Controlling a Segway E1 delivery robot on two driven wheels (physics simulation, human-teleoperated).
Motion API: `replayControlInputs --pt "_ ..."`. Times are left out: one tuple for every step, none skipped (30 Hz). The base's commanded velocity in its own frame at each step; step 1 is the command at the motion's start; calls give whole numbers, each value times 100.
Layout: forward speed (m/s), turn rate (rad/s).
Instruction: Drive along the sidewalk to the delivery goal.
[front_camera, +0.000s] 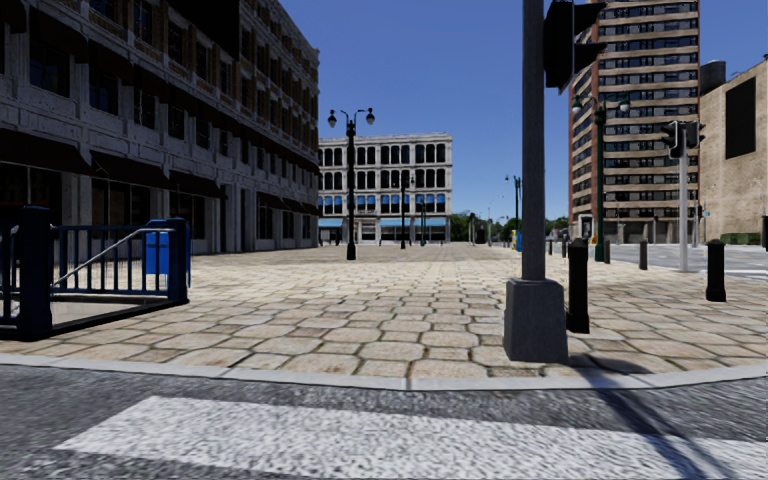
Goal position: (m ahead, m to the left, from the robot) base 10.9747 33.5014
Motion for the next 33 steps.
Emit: replayControlInputs --pt "200 94" --pt "200 99" --pt "200 94" --pt "200 25" --pt "200 4" --pt "200 0" --pt "200 0" --pt "200 0" --pt "200 0" --pt "200 0" --pt "200 0" --pt "200 0" --pt "200 0" --pt "200 0" --pt "200 0" --pt "200 0" --pt "200 0" --pt "200 0" --pt "200 0" --pt "200 0" --pt "200 0" --pt "200 0" --pt "200 0" --pt "200 0" --pt "200 0" --pt "200 0" --pt "200 0" --pt "200 0" --pt "200 0" --pt "200 0" --pt "200 0" --pt "200 0" --pt "200 0"
